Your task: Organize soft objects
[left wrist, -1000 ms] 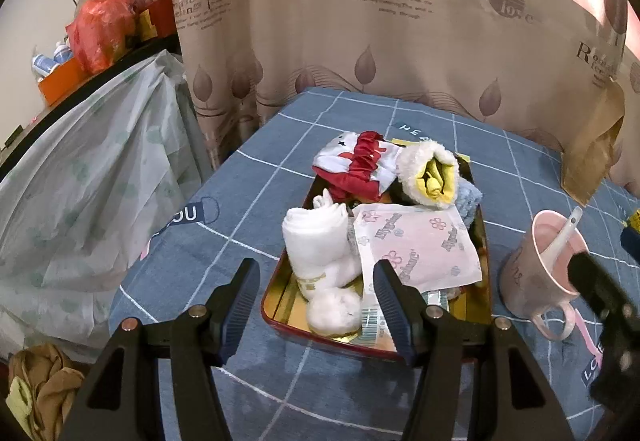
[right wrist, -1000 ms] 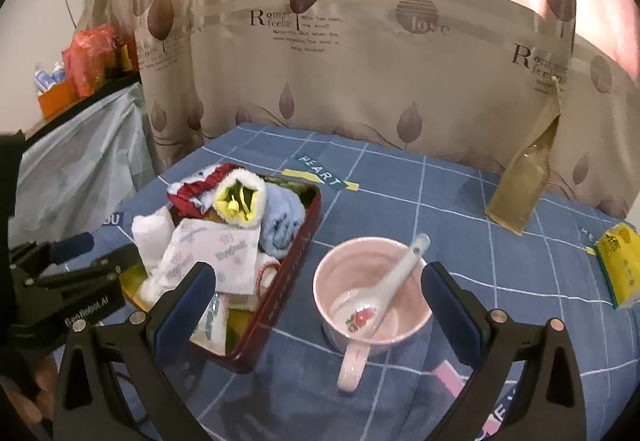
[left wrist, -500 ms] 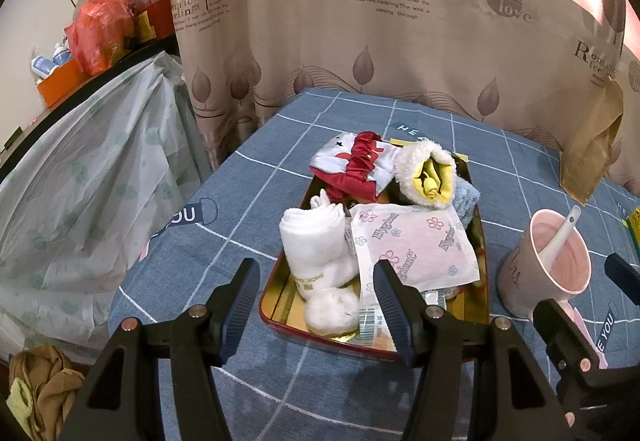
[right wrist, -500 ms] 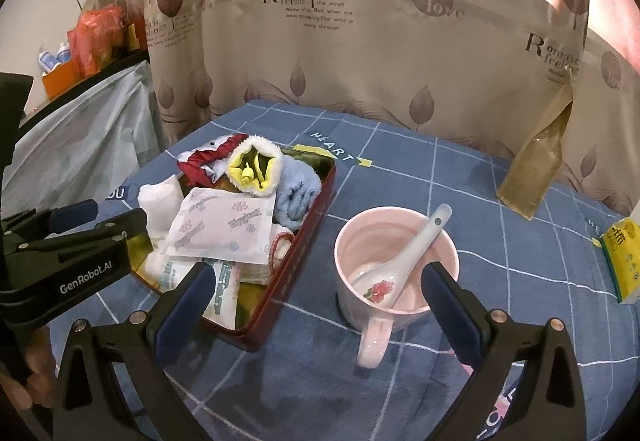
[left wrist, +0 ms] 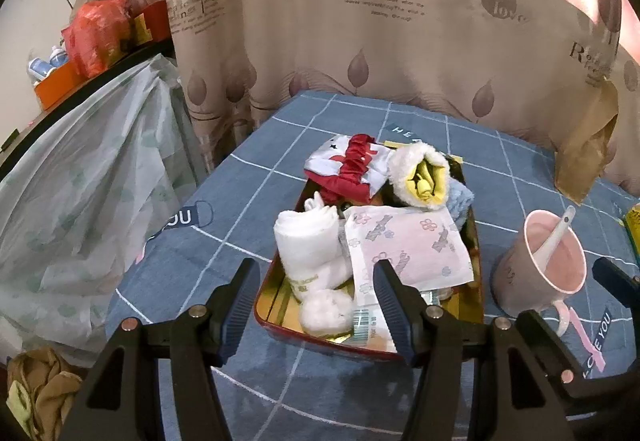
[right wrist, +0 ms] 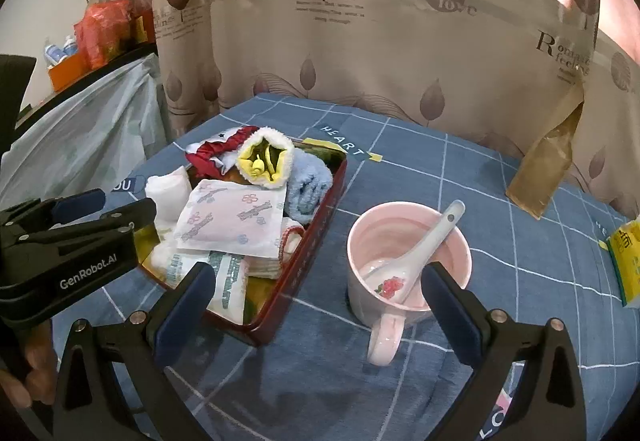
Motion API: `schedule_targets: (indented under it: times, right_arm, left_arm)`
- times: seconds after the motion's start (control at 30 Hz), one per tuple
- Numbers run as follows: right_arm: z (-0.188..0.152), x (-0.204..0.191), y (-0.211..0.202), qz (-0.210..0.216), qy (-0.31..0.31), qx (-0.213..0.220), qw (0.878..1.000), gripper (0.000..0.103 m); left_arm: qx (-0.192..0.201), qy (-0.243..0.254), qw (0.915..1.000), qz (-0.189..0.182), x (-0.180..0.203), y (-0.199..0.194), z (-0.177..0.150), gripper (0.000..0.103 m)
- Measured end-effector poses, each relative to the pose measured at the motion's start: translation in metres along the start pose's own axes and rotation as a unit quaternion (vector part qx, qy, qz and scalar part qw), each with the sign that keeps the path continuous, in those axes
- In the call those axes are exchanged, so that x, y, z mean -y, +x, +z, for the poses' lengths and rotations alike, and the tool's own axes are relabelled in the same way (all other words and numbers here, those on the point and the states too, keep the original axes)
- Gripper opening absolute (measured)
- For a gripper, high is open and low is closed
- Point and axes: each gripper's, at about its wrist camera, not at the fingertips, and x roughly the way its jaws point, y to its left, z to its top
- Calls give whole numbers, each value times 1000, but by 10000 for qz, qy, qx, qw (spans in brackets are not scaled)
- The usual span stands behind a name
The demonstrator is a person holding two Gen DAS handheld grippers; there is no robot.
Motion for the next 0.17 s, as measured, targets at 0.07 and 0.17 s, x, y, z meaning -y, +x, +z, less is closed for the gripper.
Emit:
schedule_targets:
  times: [0.07, 0.17]
  right_arm:
    - [0, 0, 1, 9, 4, -26, 10000, 101]
    - [0, -1, 1, 10, -5, -26, 10000, 101]
  left_arm:
    - [24, 15, 10000, -34, 1, -1, 1, 60]
    - [44, 29, 10000, -39, 2, -2, 1, 60]
